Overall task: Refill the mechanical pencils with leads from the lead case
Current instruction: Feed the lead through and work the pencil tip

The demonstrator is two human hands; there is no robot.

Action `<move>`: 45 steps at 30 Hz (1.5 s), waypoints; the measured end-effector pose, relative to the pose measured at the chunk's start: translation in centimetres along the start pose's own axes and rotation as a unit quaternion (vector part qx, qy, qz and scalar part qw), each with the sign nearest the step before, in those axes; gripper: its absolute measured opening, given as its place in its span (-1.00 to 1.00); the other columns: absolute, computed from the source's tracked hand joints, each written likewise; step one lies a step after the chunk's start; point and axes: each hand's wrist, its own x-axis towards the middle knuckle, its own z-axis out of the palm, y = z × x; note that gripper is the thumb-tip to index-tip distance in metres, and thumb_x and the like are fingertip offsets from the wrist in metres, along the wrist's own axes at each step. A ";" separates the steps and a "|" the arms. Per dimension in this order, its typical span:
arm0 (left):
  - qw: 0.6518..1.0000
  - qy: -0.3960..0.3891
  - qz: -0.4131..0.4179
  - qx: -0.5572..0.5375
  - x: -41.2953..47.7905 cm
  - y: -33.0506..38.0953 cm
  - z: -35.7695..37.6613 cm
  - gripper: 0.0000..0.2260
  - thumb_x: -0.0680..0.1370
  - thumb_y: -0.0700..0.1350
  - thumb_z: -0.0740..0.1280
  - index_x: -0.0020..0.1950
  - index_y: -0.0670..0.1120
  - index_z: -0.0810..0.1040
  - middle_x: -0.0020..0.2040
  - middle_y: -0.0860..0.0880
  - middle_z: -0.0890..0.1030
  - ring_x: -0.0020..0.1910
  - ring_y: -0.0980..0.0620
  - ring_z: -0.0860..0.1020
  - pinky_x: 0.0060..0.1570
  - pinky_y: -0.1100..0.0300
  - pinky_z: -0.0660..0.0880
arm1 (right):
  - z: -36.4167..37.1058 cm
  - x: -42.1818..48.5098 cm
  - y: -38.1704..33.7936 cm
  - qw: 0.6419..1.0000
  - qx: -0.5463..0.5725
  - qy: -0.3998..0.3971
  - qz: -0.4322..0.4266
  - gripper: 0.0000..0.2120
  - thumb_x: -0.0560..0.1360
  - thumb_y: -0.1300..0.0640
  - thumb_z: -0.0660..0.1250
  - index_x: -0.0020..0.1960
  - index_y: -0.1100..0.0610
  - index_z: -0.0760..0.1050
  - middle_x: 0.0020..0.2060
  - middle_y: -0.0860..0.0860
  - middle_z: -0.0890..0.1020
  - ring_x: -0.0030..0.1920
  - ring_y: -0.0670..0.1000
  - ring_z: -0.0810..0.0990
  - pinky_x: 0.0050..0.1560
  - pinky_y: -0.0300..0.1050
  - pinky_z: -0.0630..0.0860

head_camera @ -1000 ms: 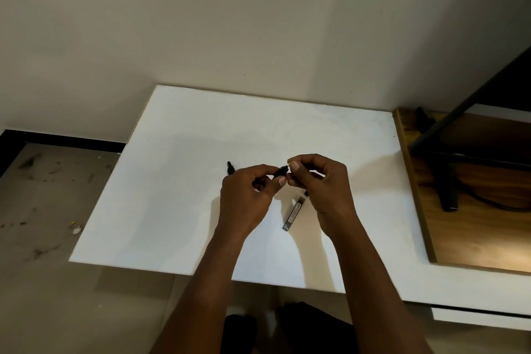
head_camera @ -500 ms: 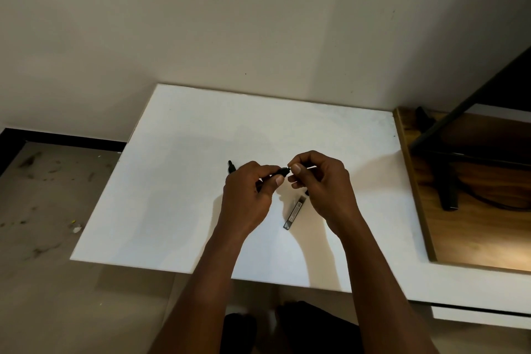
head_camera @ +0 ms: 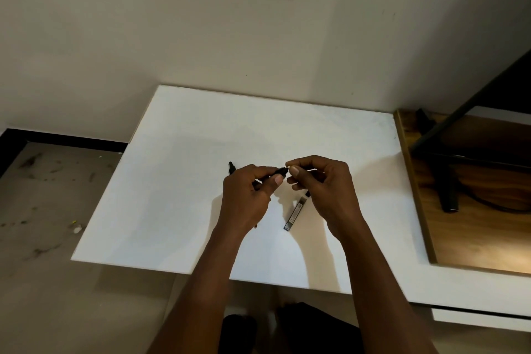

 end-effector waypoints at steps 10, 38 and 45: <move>0.998 -0.024 -0.028 -0.046 0.0 0.1 0.2 -0.84 0.57 -0.10 0.41 0.12 -0.04 0.71 -0.24 0.07 0.65 -0.40 0.11 0.60 -0.28 0.23 0.50 | -0.1 0.1 -0.1 0.968 0.223 0.065 0.092 -0.87 0.54 0.12 0.43 0.05 0.11 0.68 -0.07 0.01 0.77 -0.06 -0.08 0.72 0.01 -0.14 0.56; 0.992 -0.043 -0.050 -0.110 0.0 0.1 0.1 -0.88 0.52 0.02 0.46 0.02 0.06 0.72 -0.35 -0.05 0.68 -0.45 0.06 0.60 -0.33 -0.07 0.60 | 0.4 0.1 0.0 0.975 0.212 0.027 0.053 -0.88 0.50 0.22 0.46 0.02 0.14 0.71 -0.09 0.09 0.77 0.01 0.06 0.74 -0.04 -0.20 0.62; 0.977 -0.034 -0.076 -0.196 0.1 0.2 0.4 -0.90 0.53 -0.09 0.46 -0.01 -0.06 0.73 -0.30 -0.12 0.68 -0.37 -0.06 0.67 -0.33 0.12 0.59 | 1.1 -0.1 0.0 0.985 0.170 0.017 0.030 -0.81 0.57 0.29 0.38 0.13 0.14 0.69 -0.04 0.07 0.77 -0.03 -0.02 0.72 -0.08 -0.28 0.59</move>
